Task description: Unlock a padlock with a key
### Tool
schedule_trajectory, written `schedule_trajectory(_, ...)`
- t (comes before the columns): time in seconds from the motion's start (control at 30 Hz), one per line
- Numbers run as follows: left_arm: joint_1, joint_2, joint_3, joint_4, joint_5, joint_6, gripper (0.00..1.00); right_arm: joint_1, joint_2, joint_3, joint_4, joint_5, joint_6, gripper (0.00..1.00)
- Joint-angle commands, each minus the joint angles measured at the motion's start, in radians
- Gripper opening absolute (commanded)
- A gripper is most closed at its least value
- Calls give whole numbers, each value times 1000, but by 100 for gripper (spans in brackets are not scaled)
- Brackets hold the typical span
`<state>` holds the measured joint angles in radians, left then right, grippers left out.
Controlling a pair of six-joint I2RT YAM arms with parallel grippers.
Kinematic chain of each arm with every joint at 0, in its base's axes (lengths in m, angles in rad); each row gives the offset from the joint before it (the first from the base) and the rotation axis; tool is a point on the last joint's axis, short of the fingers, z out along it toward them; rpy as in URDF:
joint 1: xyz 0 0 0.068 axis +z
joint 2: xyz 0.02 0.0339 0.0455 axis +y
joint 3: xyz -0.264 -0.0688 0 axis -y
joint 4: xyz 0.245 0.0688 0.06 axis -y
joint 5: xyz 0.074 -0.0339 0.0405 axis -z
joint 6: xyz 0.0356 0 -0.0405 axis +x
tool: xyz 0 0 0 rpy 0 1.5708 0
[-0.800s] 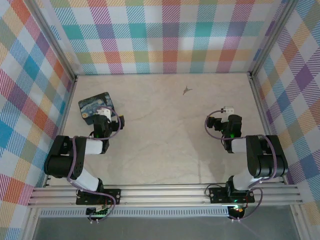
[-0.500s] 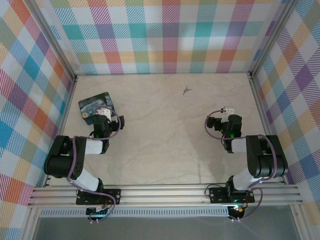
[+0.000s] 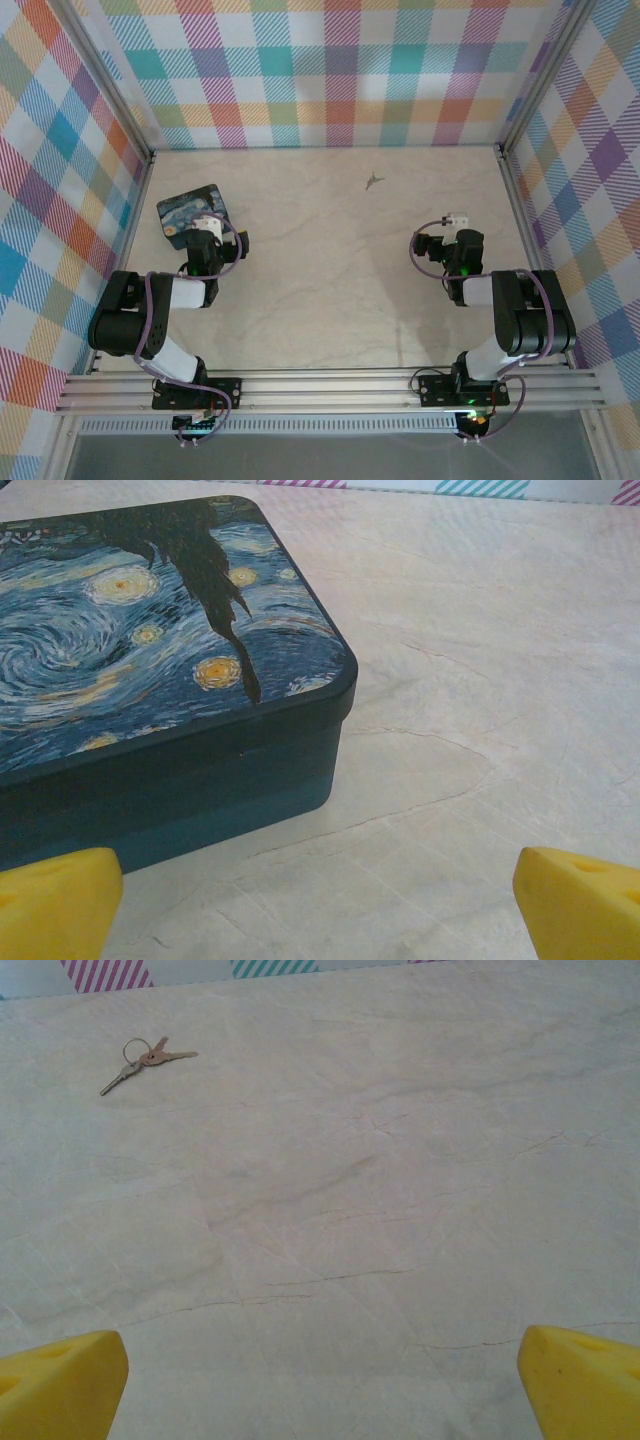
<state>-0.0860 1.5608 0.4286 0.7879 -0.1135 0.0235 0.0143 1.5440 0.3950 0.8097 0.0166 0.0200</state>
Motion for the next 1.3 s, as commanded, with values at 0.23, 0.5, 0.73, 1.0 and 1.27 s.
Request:
schedule_trajectory(0.23, 17, 2, -2, 7, 18, 2, 100, -6, -12, 23, 4, -33, -10, 100)
schedule_trajectory(0.5, 15, -157, 114, -318, -182, -74, 100, -1, -112, 360, -670, -47, 20, 97)
schedule_trajectory(0.73, 7, -231, 321, -738, -284, -285, 95, 108, 69, 710, -997, -49, 201, 83)
schedule_trajectory(1.0, -212, -239, 586, -1285, -470, -494, 92, 204, 379, 1117, -1170, -16, 359, 68)
schedule_trajectory(1.27, -482, -305, 589, -1521, -439, -619, 92, 266, 623, 1422, -1267, 59, 394, 65)
